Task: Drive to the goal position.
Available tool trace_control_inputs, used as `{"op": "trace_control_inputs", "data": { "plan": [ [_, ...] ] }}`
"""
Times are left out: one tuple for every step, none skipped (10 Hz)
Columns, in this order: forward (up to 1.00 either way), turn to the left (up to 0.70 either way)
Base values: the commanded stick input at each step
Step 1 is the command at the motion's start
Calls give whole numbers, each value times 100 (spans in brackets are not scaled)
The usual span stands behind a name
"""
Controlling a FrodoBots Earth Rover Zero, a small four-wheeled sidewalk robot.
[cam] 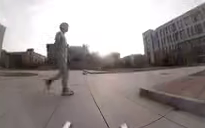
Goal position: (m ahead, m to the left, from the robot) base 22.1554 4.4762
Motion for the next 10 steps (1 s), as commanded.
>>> {"op": "trace_control_inputs", "data": {
  "plan": [
    [98,38],
    [99,39],
    [99,38],
    [100,37],
    [100,39],
    [100,39],
    [100,40],
    [100,40],
    [100,40],
    [100,40]
  ]
}}
